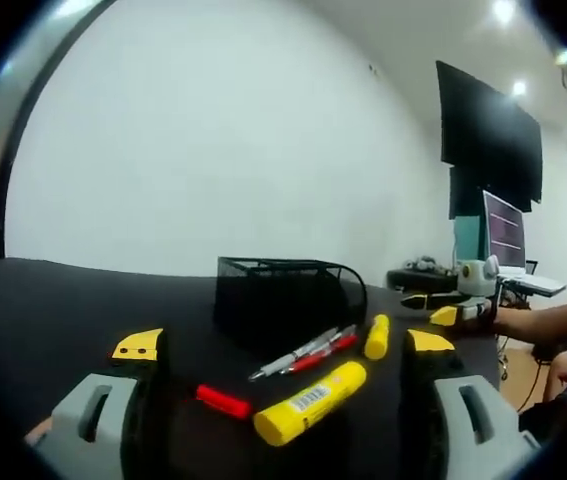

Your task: Pick up pens and glue sticks and place them into the holder.

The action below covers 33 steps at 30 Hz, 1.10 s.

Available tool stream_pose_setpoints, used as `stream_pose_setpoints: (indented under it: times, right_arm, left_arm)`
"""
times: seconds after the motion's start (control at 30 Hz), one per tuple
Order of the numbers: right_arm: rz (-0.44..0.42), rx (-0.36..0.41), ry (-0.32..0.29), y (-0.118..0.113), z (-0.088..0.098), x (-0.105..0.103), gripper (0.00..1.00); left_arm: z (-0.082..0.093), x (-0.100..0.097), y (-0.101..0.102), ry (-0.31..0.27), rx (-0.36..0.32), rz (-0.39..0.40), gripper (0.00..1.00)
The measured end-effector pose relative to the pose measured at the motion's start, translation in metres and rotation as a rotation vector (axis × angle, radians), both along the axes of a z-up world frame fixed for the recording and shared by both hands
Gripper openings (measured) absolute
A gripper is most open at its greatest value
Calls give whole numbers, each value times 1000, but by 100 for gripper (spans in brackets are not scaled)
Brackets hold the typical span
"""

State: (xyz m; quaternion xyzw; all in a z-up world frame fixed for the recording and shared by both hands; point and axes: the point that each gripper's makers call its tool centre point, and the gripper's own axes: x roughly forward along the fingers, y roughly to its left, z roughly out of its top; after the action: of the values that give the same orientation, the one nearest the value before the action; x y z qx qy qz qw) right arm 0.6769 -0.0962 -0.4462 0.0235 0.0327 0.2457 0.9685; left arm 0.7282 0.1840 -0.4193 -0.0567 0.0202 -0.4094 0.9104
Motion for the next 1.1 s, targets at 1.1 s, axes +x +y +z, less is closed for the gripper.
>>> stream_pose_setpoints:
  times: [1.1]
  right_arm:
    - [92, -36, 28, 42, 13, -10, 61]
  left_arm:
    - [-2, 1, 20, 22, -114, 6, 92]
